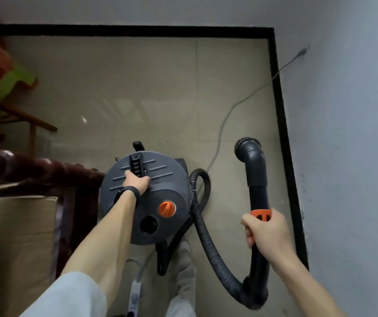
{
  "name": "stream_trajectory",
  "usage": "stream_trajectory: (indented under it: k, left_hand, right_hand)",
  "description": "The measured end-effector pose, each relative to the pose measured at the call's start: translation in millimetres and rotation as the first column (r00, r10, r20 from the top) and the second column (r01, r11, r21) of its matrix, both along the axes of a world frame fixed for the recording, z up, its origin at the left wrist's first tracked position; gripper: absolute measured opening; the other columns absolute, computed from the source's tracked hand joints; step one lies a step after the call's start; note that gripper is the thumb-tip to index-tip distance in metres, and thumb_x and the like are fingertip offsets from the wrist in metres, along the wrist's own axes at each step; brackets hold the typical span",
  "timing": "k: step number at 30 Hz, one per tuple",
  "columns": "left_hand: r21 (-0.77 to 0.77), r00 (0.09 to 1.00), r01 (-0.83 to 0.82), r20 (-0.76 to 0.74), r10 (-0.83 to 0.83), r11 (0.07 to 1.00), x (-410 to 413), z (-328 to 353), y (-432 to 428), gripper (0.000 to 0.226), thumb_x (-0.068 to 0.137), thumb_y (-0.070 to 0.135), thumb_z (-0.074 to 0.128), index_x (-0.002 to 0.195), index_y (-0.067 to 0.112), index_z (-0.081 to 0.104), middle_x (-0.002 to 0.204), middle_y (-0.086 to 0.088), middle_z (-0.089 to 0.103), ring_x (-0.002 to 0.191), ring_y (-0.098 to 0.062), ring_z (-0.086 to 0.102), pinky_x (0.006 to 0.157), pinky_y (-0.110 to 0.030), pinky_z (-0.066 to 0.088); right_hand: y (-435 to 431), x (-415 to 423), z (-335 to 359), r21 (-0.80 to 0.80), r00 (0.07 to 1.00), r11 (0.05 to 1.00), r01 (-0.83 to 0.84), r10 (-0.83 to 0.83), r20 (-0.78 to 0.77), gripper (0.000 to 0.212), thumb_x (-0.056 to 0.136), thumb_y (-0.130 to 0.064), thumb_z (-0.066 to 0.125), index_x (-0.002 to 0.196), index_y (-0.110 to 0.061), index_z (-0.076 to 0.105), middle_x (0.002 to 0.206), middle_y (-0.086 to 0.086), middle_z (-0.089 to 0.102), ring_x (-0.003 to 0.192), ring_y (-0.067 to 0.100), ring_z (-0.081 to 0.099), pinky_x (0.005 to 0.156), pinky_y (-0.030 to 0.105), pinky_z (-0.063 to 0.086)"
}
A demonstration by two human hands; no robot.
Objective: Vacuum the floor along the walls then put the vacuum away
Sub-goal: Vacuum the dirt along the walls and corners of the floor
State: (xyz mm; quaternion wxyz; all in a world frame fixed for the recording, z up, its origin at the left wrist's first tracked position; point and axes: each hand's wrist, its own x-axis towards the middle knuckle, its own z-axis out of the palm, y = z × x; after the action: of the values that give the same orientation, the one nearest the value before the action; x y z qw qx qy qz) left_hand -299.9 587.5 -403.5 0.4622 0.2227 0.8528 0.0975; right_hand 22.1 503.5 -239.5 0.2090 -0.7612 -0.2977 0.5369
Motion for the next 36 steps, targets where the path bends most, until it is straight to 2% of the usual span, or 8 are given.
stream_trajectory:
  k: [5, 10, 13, 16, 20, 26, 32, 36]
  left_hand:
    - [-0.040, 0.999, 0.031, 0.011, -0.030, 0.999, 17, 15, -18, 0.033, 0.081, 0.014, 0.068, 0.108, -0.004, 0.063, 0.104, -0.023, 0.068, 0.079, -0.031, 0.061, 0.071, -0.037, 0.048]
    - [-0.109, 0.993, 0.095, 0.077, -0.087, 0.989, 96, 45, -69, 0.047, 0.079, 0.014, 0.070, 0.121, -0.001, 0.055, 0.113, -0.023, 0.063, 0.100, -0.040, 0.061, 0.091, -0.050, 0.051]
    - [-0.098, 0.983, 0.161, 0.109, -0.150, 0.982, 154, 65, -88, 0.053, 0.079, 0.018, 0.071, 0.126, 0.003, 0.051, 0.115, -0.020, 0.061, 0.103, -0.038, 0.059, 0.093, -0.049, 0.050]
    - [-0.084, 0.977, 0.195, 0.103, -0.186, 0.977, 198, 85, -101, 0.059, 0.086, 0.034, 0.069, 0.131, 0.003, 0.048, 0.122, -0.020, 0.060, 0.108, -0.038, 0.058, 0.096, -0.047, 0.048]
    - [-0.039, 0.986, 0.158, 0.054, -0.156, 0.987, 245, 103, -113, 0.075, 0.089, 0.057, 0.057, 0.139, 0.002, 0.044, 0.133, -0.020, 0.055, 0.118, -0.038, 0.055, 0.098, -0.042, 0.044]
    - [-0.006, 0.977, 0.194, 0.086, -0.193, 0.981, 319, 100, -138, 0.072, 0.089, 0.058, 0.056, 0.137, 0.006, 0.048, 0.132, -0.019, 0.058, 0.118, -0.037, 0.056, 0.101, -0.042, 0.044]
    - [-0.059, 0.976, 0.165, 0.150, -0.155, 0.985, 356, 68, -153, 0.064, 0.091, 0.057, 0.055, 0.131, 0.007, 0.053, 0.127, -0.018, 0.061, 0.115, -0.036, 0.058, 0.100, -0.042, 0.045]
    - [-0.073, 0.981, 0.133, 0.152, -0.121, 0.988, 365, 51, -155, 0.063, 0.091, 0.056, 0.056, 0.130, 0.007, 0.052, 0.129, -0.018, 0.060, 0.118, -0.036, 0.056, 0.101, -0.042, 0.044]
  right_hand:
    - [-9, 40, 45, 0.107, 0.997, 0.992, 0.059, -0.064, 0.043, 0.016, 0.081, -0.003, 0.070, 0.082, -0.009, 0.055, 0.050, 0.001, 0.055, 0.039, 0.014, 0.049, 0.040, 0.024, 0.043]
    - [-22, 88, 93, 0.183, 0.988, 0.979, 0.086, -0.108, 0.112, 0.015, 0.079, -0.008, 0.070, 0.082, -0.012, 0.056, 0.052, 0.001, 0.057, 0.041, 0.016, 0.051, 0.044, 0.029, 0.047]
    - [-32, 126, 124, 0.255, 0.978, 0.962, 0.100, -0.142, 0.154, 0.013, 0.079, -0.011, 0.070, 0.086, -0.013, 0.059, 0.053, 0.000, 0.059, 0.041, 0.015, 0.054, 0.043, 0.028, 0.049]
    - [-35, 183, 165, 0.363, 0.964, 0.927, 0.099, -0.180, 0.196, 0.015, 0.078, -0.015, 0.071, 0.087, -0.017, 0.058, 0.058, 0.002, 0.062, 0.042, 0.016, 0.056, 0.045, 0.030, 0.050]
    - [-49, 248, 207, 0.430, 0.951, 0.864, 0.264, -0.307, 0.033, 0.016, 0.071, -0.013, 0.070, 0.082, -0.014, 0.058, 0.054, 0.000, 0.057, 0.040, 0.017, 0.049, 0.043, 0.028, 0.046]
    - [-97, 271, 183, 0.376, 0.937, 0.864, 0.334, -0.349, -0.030, 0.015, 0.077, -0.007, 0.068, 0.079, -0.014, 0.055, 0.053, 0.002, 0.055, 0.041, 0.017, 0.047, 0.044, 0.028, 0.044]
    - [-122, 280, 143, 0.363, 0.936, 0.863, 0.351, -0.338, -0.102, 0.018, 0.080, -0.005, 0.072, 0.081, -0.014, 0.057, 0.055, 0.004, 0.057, 0.042, 0.017, 0.050, 0.042, 0.028, 0.047]
    - [-137, 270, 121, 0.384, 0.925, 0.842, 0.379, -0.360, -0.124, 0.033, 0.082, 0.003, 0.069, 0.064, -0.023, 0.060, 0.054, 0.008, 0.053, 0.042, 0.021, 0.050, 0.045, 0.028, 0.049]
